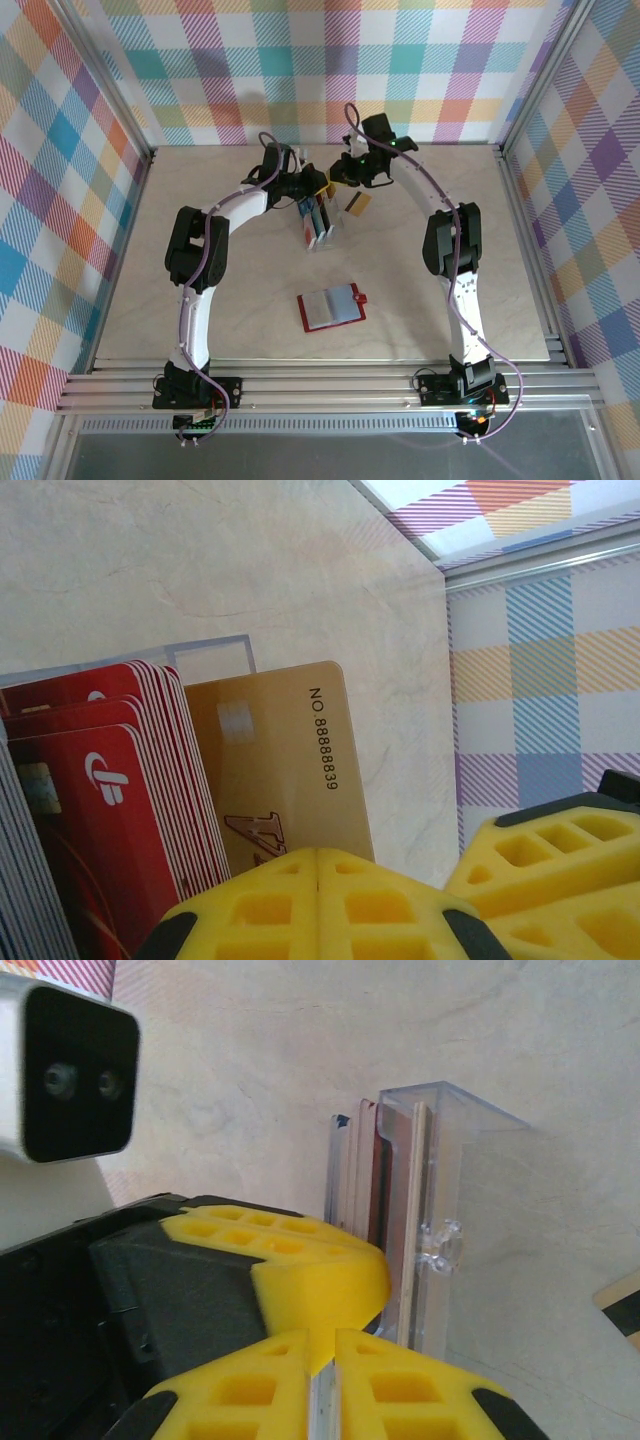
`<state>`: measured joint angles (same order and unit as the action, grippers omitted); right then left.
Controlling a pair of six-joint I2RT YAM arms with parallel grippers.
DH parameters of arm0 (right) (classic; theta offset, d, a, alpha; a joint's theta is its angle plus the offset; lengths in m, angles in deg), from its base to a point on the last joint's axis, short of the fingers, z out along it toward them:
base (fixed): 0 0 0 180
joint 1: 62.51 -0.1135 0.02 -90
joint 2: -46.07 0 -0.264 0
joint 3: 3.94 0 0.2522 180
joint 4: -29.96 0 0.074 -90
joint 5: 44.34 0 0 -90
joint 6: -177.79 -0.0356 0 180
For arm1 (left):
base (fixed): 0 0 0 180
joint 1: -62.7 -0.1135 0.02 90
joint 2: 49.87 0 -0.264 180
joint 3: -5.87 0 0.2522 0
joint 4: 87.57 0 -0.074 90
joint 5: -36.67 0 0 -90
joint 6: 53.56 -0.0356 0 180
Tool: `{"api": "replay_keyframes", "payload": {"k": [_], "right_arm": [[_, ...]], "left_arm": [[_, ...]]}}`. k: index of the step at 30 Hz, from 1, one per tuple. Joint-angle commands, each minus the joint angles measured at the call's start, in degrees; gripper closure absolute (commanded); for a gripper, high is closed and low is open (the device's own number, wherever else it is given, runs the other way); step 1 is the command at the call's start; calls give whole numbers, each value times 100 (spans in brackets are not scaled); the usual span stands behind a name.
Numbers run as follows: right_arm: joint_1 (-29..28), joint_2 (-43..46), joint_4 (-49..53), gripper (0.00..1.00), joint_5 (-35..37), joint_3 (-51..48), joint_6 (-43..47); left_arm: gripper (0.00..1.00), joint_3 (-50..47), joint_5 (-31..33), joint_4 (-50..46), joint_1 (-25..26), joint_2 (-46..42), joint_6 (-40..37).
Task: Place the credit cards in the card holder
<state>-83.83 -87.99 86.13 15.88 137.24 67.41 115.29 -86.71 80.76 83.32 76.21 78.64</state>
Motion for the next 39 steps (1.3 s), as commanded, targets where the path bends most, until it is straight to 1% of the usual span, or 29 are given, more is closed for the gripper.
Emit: {"api": "replay_keyframes", "payload": {"k": [1,2,4,6,10,12,17,21,24,28,32,39], "right_arm": [[5,275,-42,86,-145,0,-27],[5,263,8,86,-26,26,-27],[5,272,72,79,288,29,-1],[5,213,107,75,387,72,15],[5,-120,365,73,254,442,27],[5,-180,373,73,257,460,7],[-9,-224,316,71,-32,411,-40],[-12,-209,253,71,200,227,-84],[-12,-232,177,71,127,144,-109],[-12,-235,171,71,206,67,-134],[-12,-224,89,68,248,-38,-155],[-12,-255,-108,68,-128,-218,-271]], "left_arm": [[95,-118,62,-133,56,101,-131],[95,-113,63,-131,56,109,-133],[95,-118,49,-129,56,107,-132],[95,-127,50,-121,58,88,-133],[95,-151,69,-144,56,57,-149],[95,-161,78,-143,56,52,-150],[94,-157,80,-132,47,83,-142],[94,-276,-2,50,30,55,-31],[94,-352,-80,186,-1,49,94],[94,-504,-32,315,-31,-21,151],[94,-636,-124,539,-76,-18,290],[94,-566,-135,547,-85,72,311]]}}
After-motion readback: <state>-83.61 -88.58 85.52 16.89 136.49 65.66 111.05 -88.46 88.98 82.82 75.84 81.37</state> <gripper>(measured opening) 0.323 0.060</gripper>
